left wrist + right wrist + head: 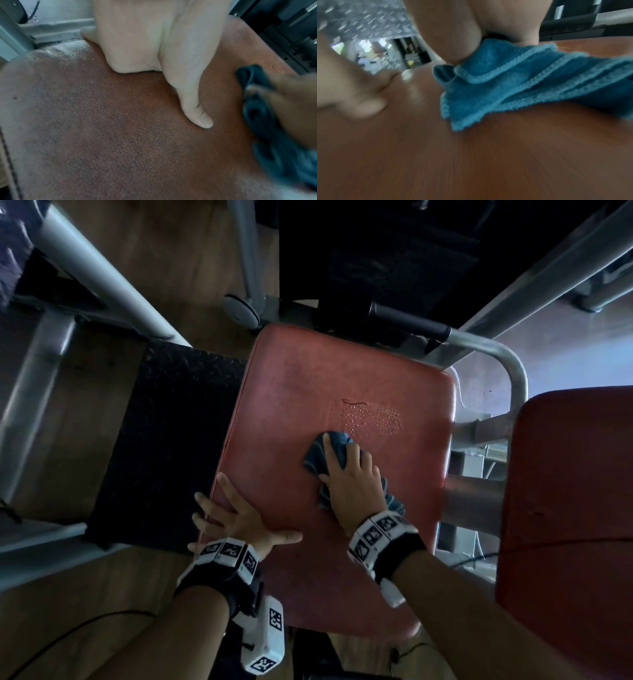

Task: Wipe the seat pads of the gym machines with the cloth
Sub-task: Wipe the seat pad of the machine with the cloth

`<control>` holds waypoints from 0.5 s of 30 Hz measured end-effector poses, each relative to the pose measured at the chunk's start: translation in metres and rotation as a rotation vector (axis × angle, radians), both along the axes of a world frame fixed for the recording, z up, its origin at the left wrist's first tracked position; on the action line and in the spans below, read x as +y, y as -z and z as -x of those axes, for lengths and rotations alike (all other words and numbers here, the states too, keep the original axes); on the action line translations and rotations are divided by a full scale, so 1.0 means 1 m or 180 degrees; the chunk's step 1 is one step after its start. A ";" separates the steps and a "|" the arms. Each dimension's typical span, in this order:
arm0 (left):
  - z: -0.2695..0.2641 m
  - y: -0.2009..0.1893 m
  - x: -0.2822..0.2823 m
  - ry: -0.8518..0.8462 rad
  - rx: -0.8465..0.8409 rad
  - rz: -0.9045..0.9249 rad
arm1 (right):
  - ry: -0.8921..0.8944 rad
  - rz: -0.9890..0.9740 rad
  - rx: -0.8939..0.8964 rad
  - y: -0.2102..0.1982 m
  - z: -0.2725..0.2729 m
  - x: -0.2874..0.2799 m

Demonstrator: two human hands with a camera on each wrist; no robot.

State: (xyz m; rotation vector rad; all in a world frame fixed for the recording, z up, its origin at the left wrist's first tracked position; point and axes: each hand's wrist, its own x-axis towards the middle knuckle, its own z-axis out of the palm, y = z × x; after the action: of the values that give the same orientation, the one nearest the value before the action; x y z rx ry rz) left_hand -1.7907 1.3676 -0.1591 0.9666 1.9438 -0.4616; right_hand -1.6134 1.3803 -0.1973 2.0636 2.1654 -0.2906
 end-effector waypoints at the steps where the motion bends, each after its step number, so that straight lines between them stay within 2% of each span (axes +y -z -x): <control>1: 0.000 0.000 0.000 -0.0006 -0.0010 -0.0013 | 0.0155 -0.0003 0.0013 -0.001 0.005 0.014; 7: 0.003 0.001 -0.002 0.0009 -0.0094 -0.0084 | 0.0638 0.0165 0.0133 -0.010 0.028 0.072; 15: 0.002 -0.002 -0.001 -0.0020 -0.0095 -0.0109 | 0.0947 0.0237 0.0122 -0.010 0.017 0.048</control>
State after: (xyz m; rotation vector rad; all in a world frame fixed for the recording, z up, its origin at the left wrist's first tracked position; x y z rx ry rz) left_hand -1.7930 1.3661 -0.1576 0.9835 1.9330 -0.4093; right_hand -1.6303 1.4281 -0.1874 2.3515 1.8305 -0.4382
